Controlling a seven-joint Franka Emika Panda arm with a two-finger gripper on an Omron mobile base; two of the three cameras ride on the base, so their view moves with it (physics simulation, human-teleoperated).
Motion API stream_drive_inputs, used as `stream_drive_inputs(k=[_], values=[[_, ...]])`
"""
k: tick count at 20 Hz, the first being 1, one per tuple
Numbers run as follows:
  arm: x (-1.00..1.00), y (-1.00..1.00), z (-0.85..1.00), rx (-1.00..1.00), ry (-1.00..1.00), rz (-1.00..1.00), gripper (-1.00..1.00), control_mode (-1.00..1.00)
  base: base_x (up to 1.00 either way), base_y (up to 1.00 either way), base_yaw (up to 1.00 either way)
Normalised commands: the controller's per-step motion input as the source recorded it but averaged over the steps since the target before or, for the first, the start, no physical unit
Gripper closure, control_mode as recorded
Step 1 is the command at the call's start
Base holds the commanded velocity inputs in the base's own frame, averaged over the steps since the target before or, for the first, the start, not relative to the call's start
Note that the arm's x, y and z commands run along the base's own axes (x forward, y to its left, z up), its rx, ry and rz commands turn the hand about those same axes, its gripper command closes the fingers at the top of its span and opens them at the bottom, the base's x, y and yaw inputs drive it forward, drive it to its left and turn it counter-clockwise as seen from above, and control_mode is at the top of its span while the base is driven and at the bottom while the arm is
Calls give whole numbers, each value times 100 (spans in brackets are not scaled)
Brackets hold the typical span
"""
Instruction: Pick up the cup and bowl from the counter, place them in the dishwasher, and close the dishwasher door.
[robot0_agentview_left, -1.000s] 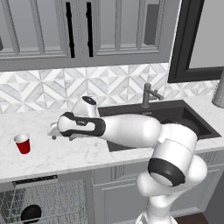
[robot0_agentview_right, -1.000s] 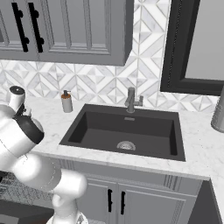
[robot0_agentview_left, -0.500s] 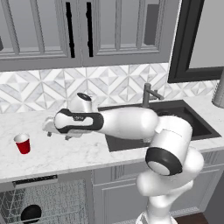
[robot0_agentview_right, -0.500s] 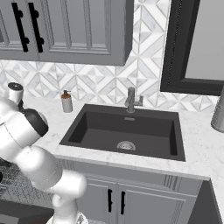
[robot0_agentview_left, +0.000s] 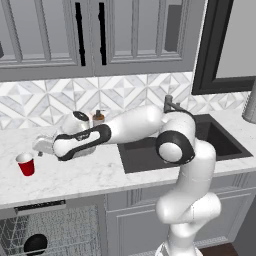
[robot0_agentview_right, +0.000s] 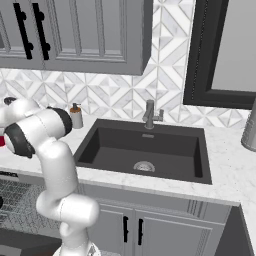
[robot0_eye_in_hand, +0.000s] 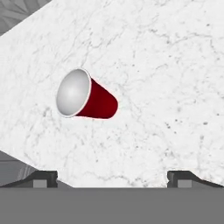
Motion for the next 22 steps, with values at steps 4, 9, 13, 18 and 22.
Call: stream_drive_inputs(k=[4, 9, 13, 18, 22], values=[[0, 20, 22, -1, 4, 0, -100, -100, 0, 0, 0], [0, 11, 50, -4, 20, 0, -100, -100, 0, 0, 0], [5, 0, -1, -9, 16, -3, -100, -100, 0, 0, 0], [5, 4, -38, -23, -2, -7, -100, -100, 0, 0, 0], [0, 20, -53, -23, 0, -10, -100, -100, 0, 0, 0]])
